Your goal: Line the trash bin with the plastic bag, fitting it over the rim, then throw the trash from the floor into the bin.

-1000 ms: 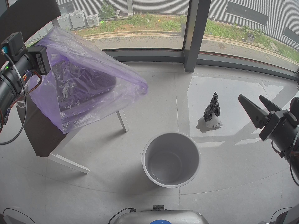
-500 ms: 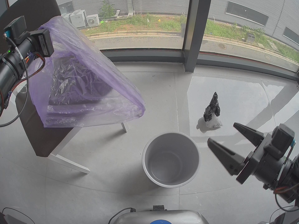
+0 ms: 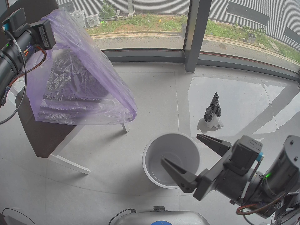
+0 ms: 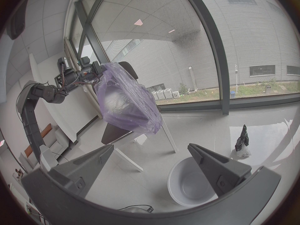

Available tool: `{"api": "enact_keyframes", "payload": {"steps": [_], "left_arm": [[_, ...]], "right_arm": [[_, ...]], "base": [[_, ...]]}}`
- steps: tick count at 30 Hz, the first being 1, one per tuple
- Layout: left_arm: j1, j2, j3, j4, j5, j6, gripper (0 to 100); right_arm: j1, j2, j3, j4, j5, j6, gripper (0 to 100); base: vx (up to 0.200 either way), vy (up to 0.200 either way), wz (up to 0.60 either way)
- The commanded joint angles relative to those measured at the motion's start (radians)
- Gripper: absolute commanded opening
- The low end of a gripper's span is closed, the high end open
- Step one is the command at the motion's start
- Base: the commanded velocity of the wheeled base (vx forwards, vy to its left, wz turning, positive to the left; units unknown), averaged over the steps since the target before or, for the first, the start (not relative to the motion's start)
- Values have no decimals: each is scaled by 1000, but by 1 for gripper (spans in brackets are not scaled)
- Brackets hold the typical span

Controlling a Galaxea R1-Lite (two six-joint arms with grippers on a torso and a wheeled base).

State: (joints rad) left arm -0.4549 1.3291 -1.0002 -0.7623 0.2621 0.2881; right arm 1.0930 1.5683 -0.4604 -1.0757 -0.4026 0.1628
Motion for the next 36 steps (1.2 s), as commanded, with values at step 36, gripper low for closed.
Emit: {"api": "enact_keyframes", "payload": {"steps": [36], "left_arm": [[-64, -67, 11, -2, 6, 8, 0]], "right_arm": [[-90, 506, -552, -3, -148, 250, 100]], "base": [[0, 0, 0]]}}
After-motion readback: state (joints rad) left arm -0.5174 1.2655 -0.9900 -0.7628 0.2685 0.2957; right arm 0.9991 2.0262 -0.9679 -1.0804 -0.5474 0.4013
